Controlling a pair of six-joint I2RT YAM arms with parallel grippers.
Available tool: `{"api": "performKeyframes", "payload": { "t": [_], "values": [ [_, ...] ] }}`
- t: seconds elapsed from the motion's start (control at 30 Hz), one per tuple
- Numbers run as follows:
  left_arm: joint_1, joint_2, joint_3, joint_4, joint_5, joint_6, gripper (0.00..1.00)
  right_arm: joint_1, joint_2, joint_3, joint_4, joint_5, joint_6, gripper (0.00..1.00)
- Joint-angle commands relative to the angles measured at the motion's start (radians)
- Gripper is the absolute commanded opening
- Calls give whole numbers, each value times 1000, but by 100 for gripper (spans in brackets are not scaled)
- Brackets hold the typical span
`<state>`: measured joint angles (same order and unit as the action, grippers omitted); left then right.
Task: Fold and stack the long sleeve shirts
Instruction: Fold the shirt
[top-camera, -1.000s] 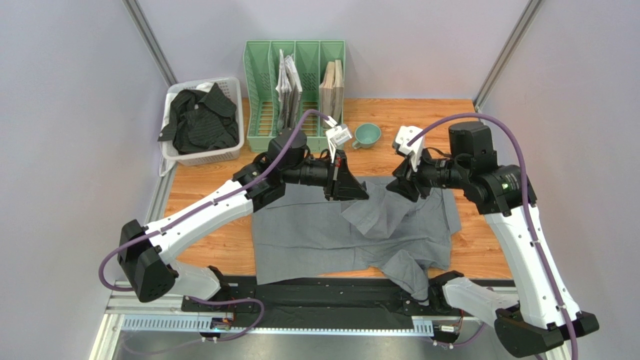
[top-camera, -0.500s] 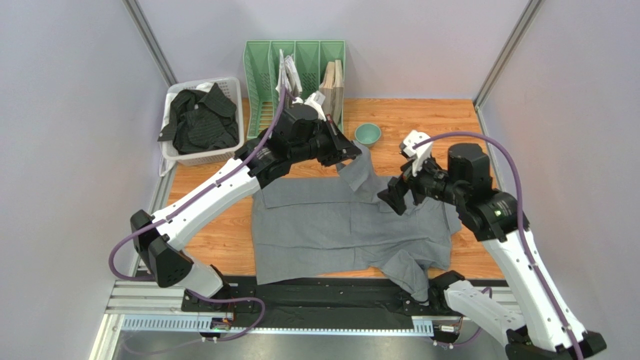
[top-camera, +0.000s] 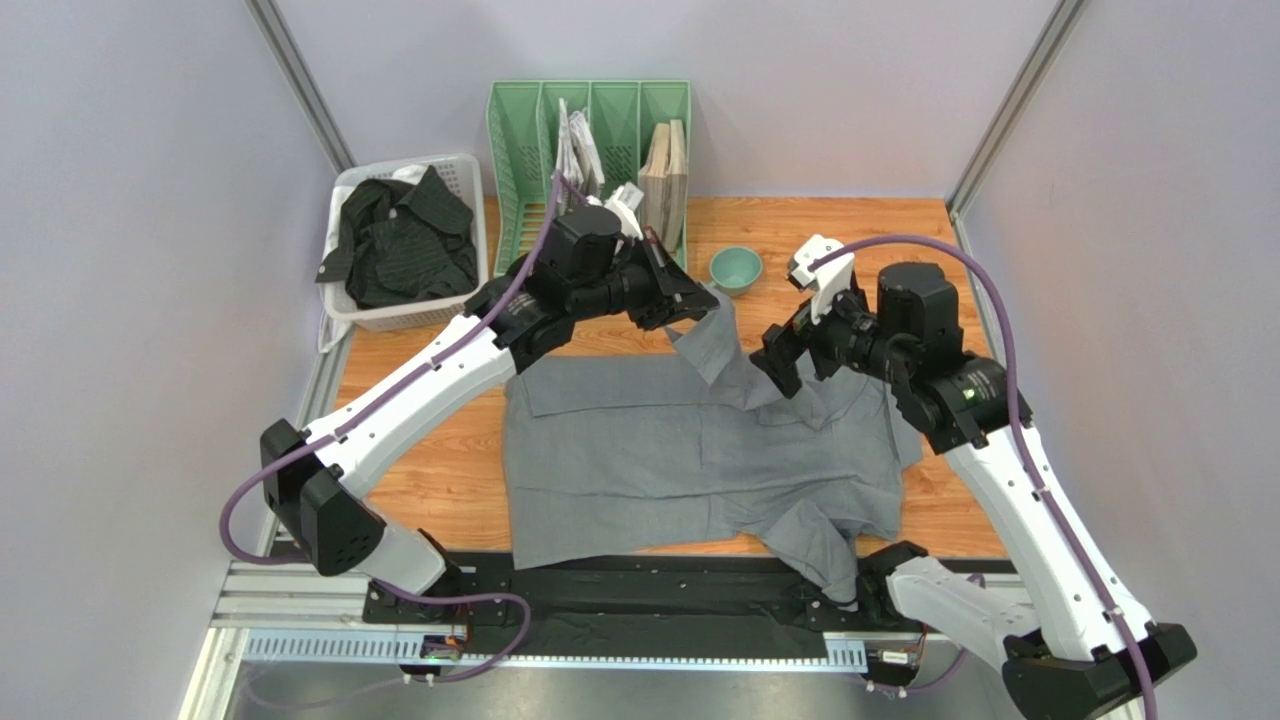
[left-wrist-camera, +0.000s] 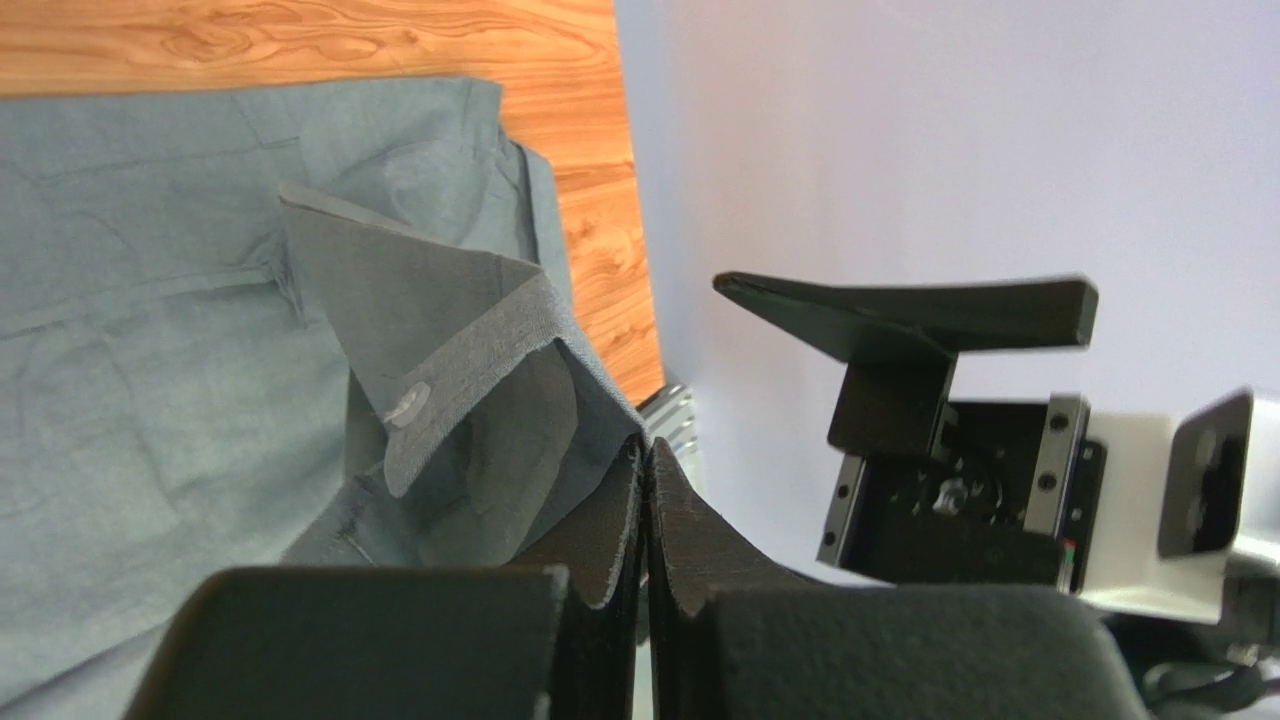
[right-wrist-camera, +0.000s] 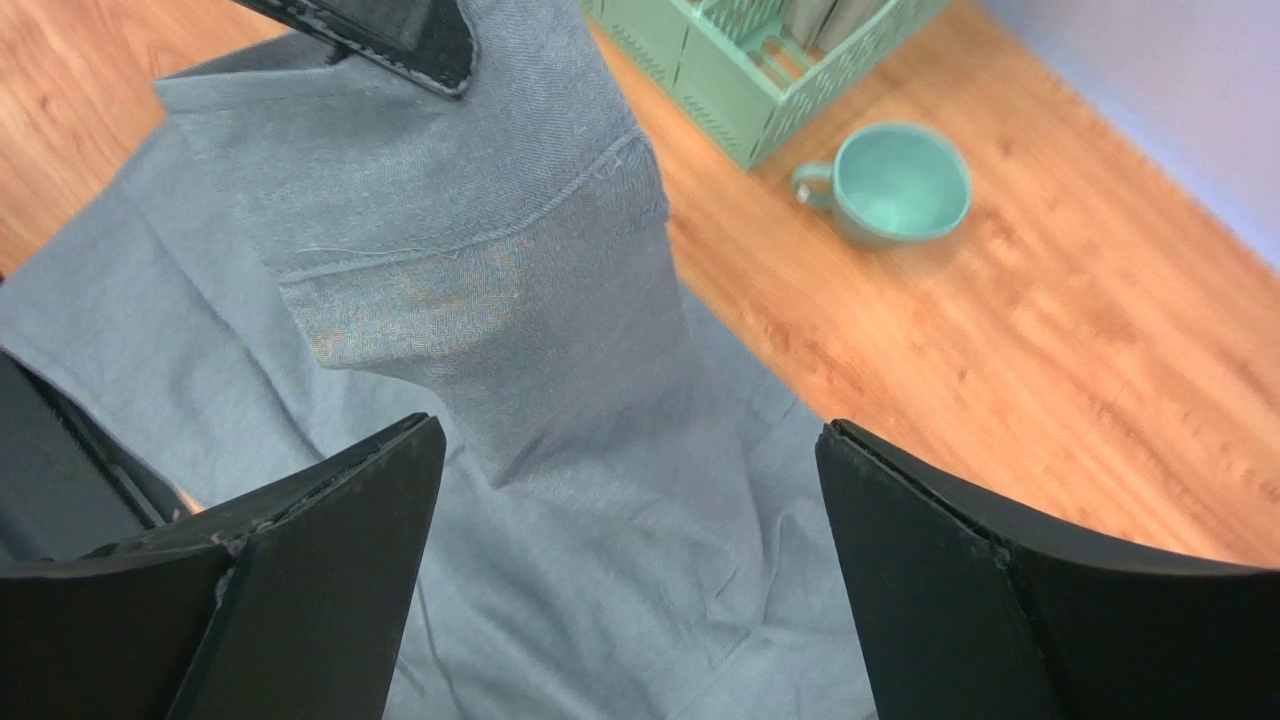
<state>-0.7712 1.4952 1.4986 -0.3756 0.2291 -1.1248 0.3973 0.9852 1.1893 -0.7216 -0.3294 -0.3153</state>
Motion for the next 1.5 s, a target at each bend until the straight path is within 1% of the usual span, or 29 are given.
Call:
{"api": "performKeyframes", "payload": {
  "t": [0.0, 0.07, 0.1, 0.2, 0.33, 0.37, 0.4, 0.47, 0.6, 0.67, 0.7, 0.8, 0.9, 0.93, 0.97, 1.03, 1.07, 1.1, 1.13, 1.17, 1.2, 1.23, 1.27, 1.3, 1.33, 1.37, 1.4, 1.43, 1.47],
  "values": [
    [10, -38, 15, -64, -51, -117, 0, 5, -86, -63, 187, 9, 36, 100],
    [9, -33, 28, -97, -76, -186, 0, 32, -131, -140, 278, 32, 79, 100],
    [9, -30, 32, -118, -100, -202, 0, 78, -138, -155, 336, 50, 79, 100],
    [10, -27, 41, -141, -119, -243, 0, 155, -129, -200, 411, 119, 67, 100],
    [12, -30, 32, -143, -109, -308, 0, 231, -79, -209, 464, 187, 93, 100],
    [12, -27, 34, -143, -111, -331, 0, 256, -60, -209, 470, 226, 96, 100],
    [12, -26, 37, -151, -103, -345, 0, 315, -57, -232, 503, 257, 84, 100],
    [18, -24, 34, -148, -87, -389, 0, 368, -57, -269, 551, 359, 61, 100],
    [27, -29, 29, -166, -74, -447, 0, 469, -48, -345, 678, 455, 10, 100],
    [30, -30, 26, -180, -68, -473, 0, 498, -34, -376, 714, 542, -28, 100],
    [30, -30, 28, -189, -70, -480, 0, 508, -19, -384, 775, 561, -40, 100],
    [33, -35, 31, -203, -60, -503, 0, 515, 6, -421, 861, 648, -93, 100],
    [33, -38, 29, -221, -56, -515, 0, 508, 24, -439, 895, 701, -142, 100],
    [35, -39, 25, -223, -53, -518, 0, 500, 30, -438, 892, 708, -140, 97],
    [33, -38, 23, -224, -50, -523, 0, 488, 35, -432, 883, 711, -128, 86],
    [33, -36, 20, -232, -51, -526, 0, 448, 40, -395, 834, 699, -101, 71],
    [33, -33, 20, -232, -54, -523, 0, 431, 40, -383, 820, 682, -79, 45],
    [35, -35, 20, -232, -56, -520, 0, 407, 38, -358, 780, 669, -68, 26],
    [33, -36, 20, -230, -59, -511, 0, 397, 32, -343, 756, 644, -53, 10],
    [33, -41, 17, -221, -69, -498, 0, 387, 6, -332, 728, 618, -42, 0],
    [36, -46, 6, -206, -73, -478, 4, 370, -12, -312, 661, 574, -42, 0],
    [45, -52, -4, -186, -73, -424, 10, 354, -34, -301, 621, 438, -45, 0],
    [55, -70, -17, -148, -68, -396, 36, 321, -84, -297, 566, 379, -45, 0],
    [68, -81, -53, -111, -54, -354, 58, 301, -106, -281, 530, 298, -53, 0],
    [110, -95, -73, -51, -31, -195, 70, 276, -126, -271, 483, 170, -57, 0],
    [133, -120, -83, 8, -2, -105, 76, 253, -146, -263, 449, 121, -56, 0],
    [156, -134, -86, 3, -1, -23, 82, 203, -176, -255, 380, 60, -65, 0],
    [202, -153, -99, 15, 12, 164, 84, 181, -187, -235, 345, -35, -67, 0],
    [223, -202, -113, 71, 57, 265, 89, 143, -197, -228, 280, -83, -71, 0]
  ]
}}
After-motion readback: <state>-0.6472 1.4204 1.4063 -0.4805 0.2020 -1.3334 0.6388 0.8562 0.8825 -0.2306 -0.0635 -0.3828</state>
